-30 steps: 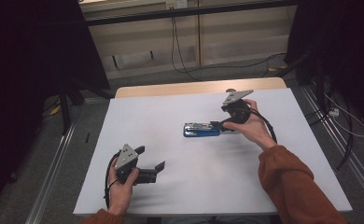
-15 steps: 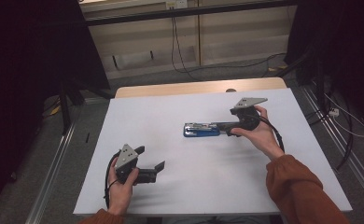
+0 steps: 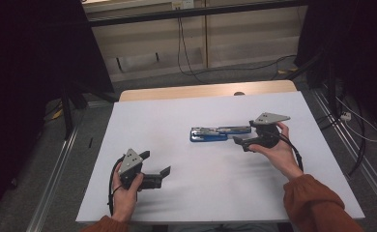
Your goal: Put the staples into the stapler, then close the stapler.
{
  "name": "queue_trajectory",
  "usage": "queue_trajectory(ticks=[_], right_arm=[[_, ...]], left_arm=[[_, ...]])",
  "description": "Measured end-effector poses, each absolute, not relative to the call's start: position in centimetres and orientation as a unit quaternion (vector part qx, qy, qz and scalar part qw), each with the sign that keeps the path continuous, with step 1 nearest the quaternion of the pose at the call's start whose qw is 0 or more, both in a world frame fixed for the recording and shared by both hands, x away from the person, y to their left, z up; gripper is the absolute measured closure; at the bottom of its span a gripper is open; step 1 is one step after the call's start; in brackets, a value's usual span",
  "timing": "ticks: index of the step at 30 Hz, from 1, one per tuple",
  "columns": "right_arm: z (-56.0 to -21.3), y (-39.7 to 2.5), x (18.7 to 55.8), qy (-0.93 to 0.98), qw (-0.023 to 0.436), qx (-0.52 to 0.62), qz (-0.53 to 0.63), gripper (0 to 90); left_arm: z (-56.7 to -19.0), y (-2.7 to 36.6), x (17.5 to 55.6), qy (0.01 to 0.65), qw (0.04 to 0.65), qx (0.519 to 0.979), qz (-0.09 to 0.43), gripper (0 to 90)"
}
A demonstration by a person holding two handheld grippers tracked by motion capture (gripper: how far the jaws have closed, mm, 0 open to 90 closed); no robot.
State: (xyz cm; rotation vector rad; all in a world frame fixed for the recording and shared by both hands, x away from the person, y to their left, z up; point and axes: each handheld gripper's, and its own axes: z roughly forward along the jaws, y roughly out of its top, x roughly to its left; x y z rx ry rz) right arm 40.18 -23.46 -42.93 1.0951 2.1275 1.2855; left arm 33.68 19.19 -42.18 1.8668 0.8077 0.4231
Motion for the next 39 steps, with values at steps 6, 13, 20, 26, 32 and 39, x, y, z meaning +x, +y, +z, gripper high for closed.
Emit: queue_trajectory(ticks=[6,13,20,26,32,39], right_arm=[[-43.2,-24.3,38.9,0.750,0.228,0.402,0.473,8.7],[-43.2,-24.5,37.8,0.748,0.220,0.400,0.482,11.6],[-43.3,-24.3,37.0,0.744,0.228,0.388,0.495,29.0],[-43.7,-24.3,37.0,0.743,0.229,0.402,0.483,41.4],[-43.6,-24.8,36.9,0.734,0.235,0.407,0.490,63.9],[-43.9,-25.2,36.9,0.741,0.224,0.406,0.486,88.9]], left_arm=[[-41.9,19.2,33.4,0.333,0.508,0.774,0.182,3.3],[-41.9,19.2,33.6,0.334,0.506,0.774,0.183,2.8],[-42.2,19.3,33.7,0.339,0.513,0.772,0.161,3.6],[-42.1,18.8,33.9,0.334,0.523,0.770,0.150,5.6],[-42.0,18.0,34.6,0.328,0.518,0.771,0.171,7.3],[-41.7,16.1,35.7,0.322,0.526,0.771,0.159,6.1]])
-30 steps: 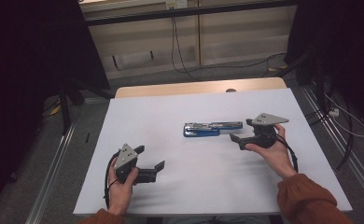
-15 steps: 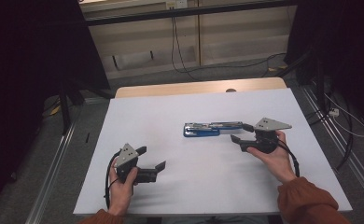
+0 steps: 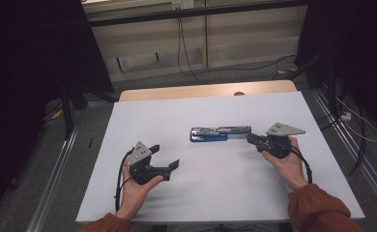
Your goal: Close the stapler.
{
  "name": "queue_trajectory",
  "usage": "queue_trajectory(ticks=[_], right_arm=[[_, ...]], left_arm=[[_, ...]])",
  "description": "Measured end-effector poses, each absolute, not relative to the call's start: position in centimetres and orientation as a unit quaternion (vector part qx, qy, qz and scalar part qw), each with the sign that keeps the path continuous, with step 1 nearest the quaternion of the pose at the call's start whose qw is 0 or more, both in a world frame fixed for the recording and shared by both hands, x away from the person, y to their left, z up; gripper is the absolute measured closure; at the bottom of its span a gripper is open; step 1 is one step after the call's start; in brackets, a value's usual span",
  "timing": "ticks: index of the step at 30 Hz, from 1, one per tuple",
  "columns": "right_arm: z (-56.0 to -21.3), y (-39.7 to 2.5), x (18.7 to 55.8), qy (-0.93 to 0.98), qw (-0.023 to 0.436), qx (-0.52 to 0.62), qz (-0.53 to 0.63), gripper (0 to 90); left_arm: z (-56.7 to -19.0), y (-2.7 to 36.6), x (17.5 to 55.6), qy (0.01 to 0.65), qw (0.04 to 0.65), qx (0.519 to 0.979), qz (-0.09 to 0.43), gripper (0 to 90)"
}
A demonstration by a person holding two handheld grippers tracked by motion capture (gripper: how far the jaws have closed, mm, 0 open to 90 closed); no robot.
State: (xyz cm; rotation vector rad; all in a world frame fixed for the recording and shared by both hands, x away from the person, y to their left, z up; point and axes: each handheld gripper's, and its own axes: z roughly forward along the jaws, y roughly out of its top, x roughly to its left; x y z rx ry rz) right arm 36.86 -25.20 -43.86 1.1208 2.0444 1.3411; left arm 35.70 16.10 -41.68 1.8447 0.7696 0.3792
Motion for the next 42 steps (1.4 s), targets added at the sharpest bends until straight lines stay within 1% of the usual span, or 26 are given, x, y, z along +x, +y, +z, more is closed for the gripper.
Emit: queue_trajectory(ticks=[2,4,6,9,10,15,18,21,23,25,27,29,31,35,39,40,42], right_arm=[[-43.9,-25.2,37.0,0.746,0.223,0.402,0.482,90.0],[-44.1,-25.3,37.1,0.748,0.224,0.408,0.472,90.0],[-44.3,-25.3,37.3,0.751,0.222,0.410,0.468,90.0],[-44.4,-25.2,37.4,0.753,0.221,0.411,0.463,90.0],[-44.3,-25.2,37.3,0.753,0.222,0.411,0.463,90.0],[-44.3,-25.3,37.4,0.753,0.225,0.407,0.464,90.0],[-44.4,-25.4,37.5,0.753,0.225,0.409,0.463,90.0],[-44.5,-25.4,37.6,0.754,0.224,0.409,0.462,90.0],[-44.6,-25.4,37.6,0.754,0.224,0.410,0.462,90.0],[-44.6,-25.4,37.8,0.754,0.229,0.409,0.460,90.0],[-44.6,-25.4,38.0,0.753,0.228,0.411,0.460,90.0],[-44.7,-25.4,38.1,0.753,0.228,0.412,0.459,90.0],[-44.7,-25.4,38.2,0.754,0.228,0.412,0.458,90.0],[-44.8,-25.5,38.4,0.753,0.229,0.415,0.456,90.0],[-44.9,-25.6,38.6,0.758,0.224,0.415,0.450,90.0],[-44.8,-25.6,38.7,0.759,0.224,0.415,0.449,90.0],[-44.7,-25.7,38.9,0.758,0.224,0.417,0.449,90.0]], left_arm=[[-41.7,15.4,36.0,0.322,0.519,0.776,0.158,7.3],[-41.7,14.7,36.3,0.320,0.513,0.784,0.141,10.2],[-41.7,14.0,36.4,0.315,0.511,0.787,0.141,10.4],[-41.8,13.0,37.0,0.311,0.511,0.789,0.140,14.1],[-41.7,12.7,37.3,0.307,0.509,0.791,0.144,14.0],[-41.9,11.5,38.6,0.315,0.510,0.789,0.134,13.2],[-42.2,10.9,39.4,0.315,0.505,0.793,0.132,17.1],[-42.3,10.5,40.1,0.318,0.499,0.796,0.129,24.1],[-42.4,10.5,40.7,0.320,0.504,0.792,0.130,30.8],[-42.6,10.4,41.3,0.325,0.506,0.789,0.129,33.0],[-42.8,10.3,41.9,0.326,0.503,0.789,0.137,38.2],[-43.0,10.2,42.4,0.332,0.497,0.791,0.129,45.0],[-43.0,10.1,43.0,0.328,0.491,0.796,0.132,49.1],[-42.9,9.5,43.6,0.317,0.483,0.804,0.143,67.0],[-43.5,8.4,44.2,0.308,0.460,0.819,0.148,72.4],[-43.7,8.2,44.4,0.305,0.456,0.823,0.150,75.9],[-44.0,7.7,44.6,0.305,0.453,0.825,0.147,80.3]])
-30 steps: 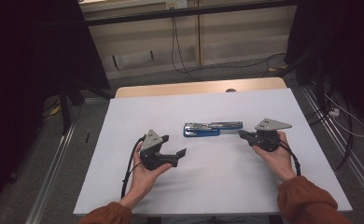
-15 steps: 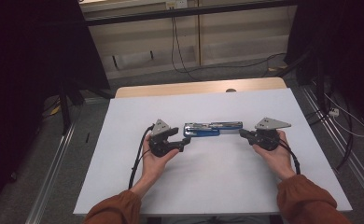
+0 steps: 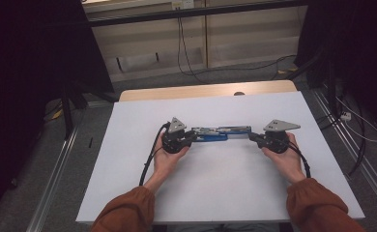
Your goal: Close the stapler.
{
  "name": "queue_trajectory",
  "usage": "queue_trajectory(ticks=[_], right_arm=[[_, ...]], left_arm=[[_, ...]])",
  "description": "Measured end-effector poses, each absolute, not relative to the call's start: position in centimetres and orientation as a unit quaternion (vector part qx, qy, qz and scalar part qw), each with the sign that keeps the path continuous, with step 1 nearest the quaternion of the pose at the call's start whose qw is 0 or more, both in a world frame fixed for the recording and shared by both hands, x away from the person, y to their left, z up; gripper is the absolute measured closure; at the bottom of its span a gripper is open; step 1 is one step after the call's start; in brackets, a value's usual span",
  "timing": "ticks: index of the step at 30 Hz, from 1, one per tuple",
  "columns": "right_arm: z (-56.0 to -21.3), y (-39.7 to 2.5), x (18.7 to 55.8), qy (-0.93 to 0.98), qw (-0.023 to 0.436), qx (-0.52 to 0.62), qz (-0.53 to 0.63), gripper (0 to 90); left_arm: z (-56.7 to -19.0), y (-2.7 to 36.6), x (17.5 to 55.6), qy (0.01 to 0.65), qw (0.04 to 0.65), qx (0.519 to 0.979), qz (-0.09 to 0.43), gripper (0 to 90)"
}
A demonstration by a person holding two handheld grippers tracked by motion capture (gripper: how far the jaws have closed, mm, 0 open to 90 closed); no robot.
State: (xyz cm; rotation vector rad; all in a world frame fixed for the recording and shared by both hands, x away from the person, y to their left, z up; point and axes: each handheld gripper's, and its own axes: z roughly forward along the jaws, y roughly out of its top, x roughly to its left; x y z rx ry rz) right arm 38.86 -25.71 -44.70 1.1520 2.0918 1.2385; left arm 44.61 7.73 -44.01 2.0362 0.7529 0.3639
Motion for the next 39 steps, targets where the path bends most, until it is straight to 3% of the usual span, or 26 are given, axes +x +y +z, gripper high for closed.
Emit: queue_trajectory(ticks=[5,39], right_arm=[[-45.0,-25.7,39.1,0.763,0.219,0.421,0.439,90.0],[-46.0,-25.7,40.4,0.784,0.192,0.452,0.378,90.0]], left_arm=[[-44.1,6.8,44.8,0.293,0.442,0.835,0.147,90.0],[-45.3,7.1,45.8,0.307,0.427,0.837,0.152,90.0]])
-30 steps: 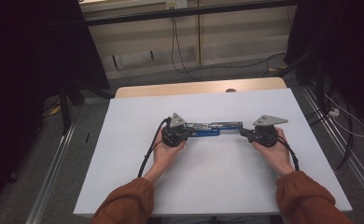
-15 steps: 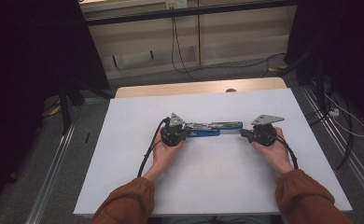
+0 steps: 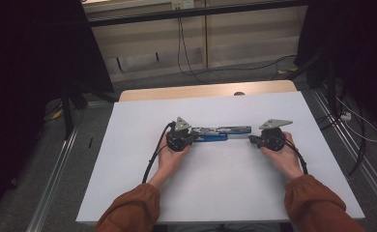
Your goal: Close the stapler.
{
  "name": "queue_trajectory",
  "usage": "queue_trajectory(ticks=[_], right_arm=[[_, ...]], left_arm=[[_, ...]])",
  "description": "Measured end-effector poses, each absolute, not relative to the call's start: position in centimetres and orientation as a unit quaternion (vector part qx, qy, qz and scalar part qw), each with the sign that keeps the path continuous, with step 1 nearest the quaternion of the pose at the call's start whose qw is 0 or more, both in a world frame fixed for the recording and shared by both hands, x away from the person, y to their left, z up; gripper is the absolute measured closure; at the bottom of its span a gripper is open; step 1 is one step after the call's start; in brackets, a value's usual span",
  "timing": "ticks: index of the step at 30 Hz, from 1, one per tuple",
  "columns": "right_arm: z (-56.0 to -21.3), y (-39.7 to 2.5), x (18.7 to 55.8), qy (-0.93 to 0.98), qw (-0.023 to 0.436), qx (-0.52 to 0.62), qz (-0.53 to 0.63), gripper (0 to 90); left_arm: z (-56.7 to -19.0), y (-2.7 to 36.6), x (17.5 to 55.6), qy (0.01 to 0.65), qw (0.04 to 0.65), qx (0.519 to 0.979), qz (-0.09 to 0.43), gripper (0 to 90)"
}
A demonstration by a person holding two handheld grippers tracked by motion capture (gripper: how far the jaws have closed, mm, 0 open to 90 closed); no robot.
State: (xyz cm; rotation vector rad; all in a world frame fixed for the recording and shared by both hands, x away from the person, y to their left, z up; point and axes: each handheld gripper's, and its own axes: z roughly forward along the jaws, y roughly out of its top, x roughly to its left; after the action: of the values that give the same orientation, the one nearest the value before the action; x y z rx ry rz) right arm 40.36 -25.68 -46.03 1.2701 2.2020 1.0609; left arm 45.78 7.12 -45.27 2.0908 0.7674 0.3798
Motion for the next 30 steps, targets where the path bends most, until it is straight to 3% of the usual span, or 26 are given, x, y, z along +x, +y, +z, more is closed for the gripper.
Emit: queue_trajectory(ticks=[30], right_arm=[[-46.3,-24.4,41.9,0.790,0.199,0.452,0.363,90.0]], left_arm=[[-45.4,7.1,45.7,0.303,0.429,0.837,0.155,90.0]])
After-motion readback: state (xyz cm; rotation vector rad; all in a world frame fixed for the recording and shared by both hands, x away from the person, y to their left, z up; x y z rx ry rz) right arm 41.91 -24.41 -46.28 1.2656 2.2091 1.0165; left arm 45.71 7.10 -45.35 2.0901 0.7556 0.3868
